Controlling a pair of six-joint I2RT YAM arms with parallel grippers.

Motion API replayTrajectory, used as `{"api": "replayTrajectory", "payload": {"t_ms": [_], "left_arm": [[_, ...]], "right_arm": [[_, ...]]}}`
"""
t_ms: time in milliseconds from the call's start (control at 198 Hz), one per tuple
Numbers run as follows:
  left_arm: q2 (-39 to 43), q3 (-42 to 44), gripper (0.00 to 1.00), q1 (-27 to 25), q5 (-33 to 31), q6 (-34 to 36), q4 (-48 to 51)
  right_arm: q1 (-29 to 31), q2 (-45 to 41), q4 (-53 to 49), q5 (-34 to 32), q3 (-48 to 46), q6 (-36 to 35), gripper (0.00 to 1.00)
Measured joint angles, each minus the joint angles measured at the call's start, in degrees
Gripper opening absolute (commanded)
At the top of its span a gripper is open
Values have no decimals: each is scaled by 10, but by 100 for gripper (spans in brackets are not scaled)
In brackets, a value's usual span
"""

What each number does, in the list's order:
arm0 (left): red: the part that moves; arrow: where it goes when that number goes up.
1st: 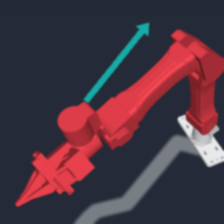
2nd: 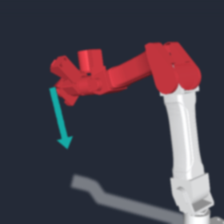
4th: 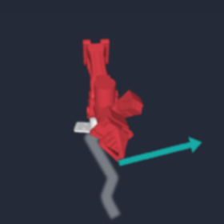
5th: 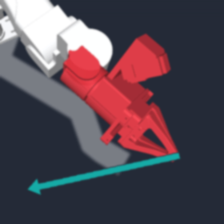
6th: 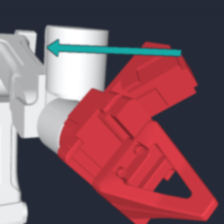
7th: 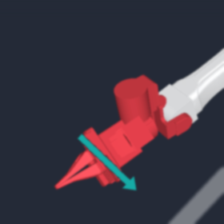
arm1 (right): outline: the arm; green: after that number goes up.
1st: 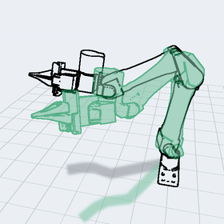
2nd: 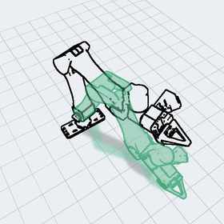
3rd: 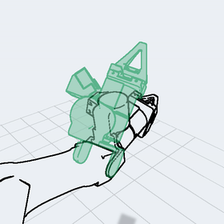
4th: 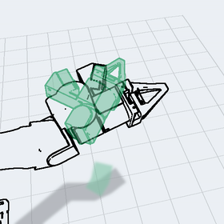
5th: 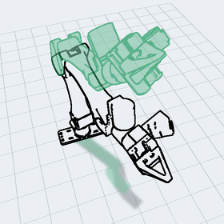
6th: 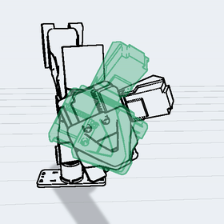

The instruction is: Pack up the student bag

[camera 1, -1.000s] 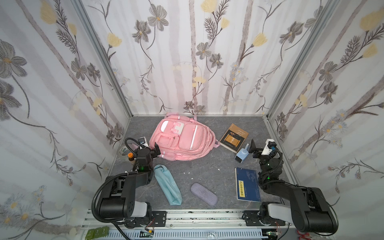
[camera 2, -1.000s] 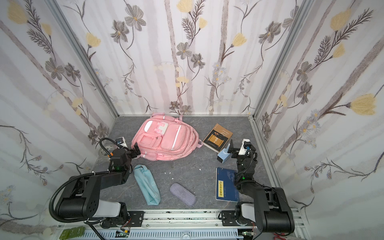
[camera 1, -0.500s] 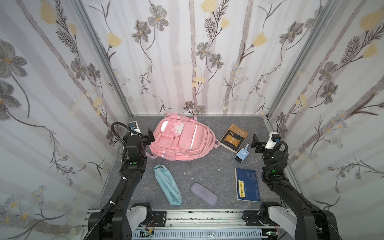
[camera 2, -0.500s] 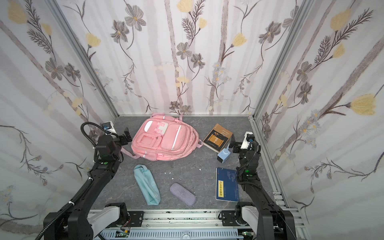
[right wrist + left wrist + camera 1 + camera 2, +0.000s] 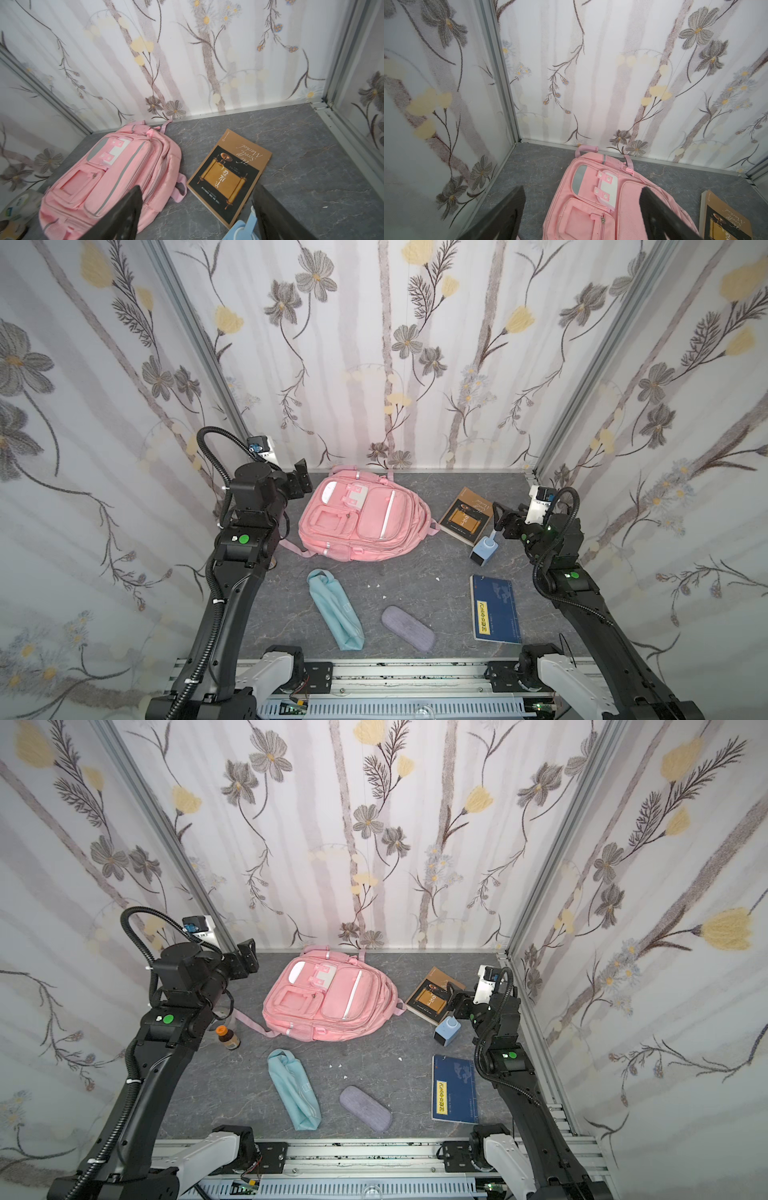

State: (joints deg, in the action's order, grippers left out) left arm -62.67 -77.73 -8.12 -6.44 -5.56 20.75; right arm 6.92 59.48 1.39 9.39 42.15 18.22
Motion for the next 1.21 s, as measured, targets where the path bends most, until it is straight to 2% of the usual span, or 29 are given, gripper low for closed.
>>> {"api": "replayTrajectory", "payload": {"t_ms": [278,475,617,1016,1214], "left_arm": [[-26,-115,82,-79,-8,-38,149],[-89,-192,82,-139,7,-85,277],[-140,-215,80,-195,22,-102,338],[-302,-294,78,-300,35,-132,428],[-395,-353,77,-317,37,-131,446]], "right_arm": [[39,-65,-139,27,47,57,77],[56,-75,-229,46,76,68,74],[63,-74,-283,65,89,72,72],[65,-60,-363,92,109,90,72],[65,-71,-376,102,106,102,72]]}}
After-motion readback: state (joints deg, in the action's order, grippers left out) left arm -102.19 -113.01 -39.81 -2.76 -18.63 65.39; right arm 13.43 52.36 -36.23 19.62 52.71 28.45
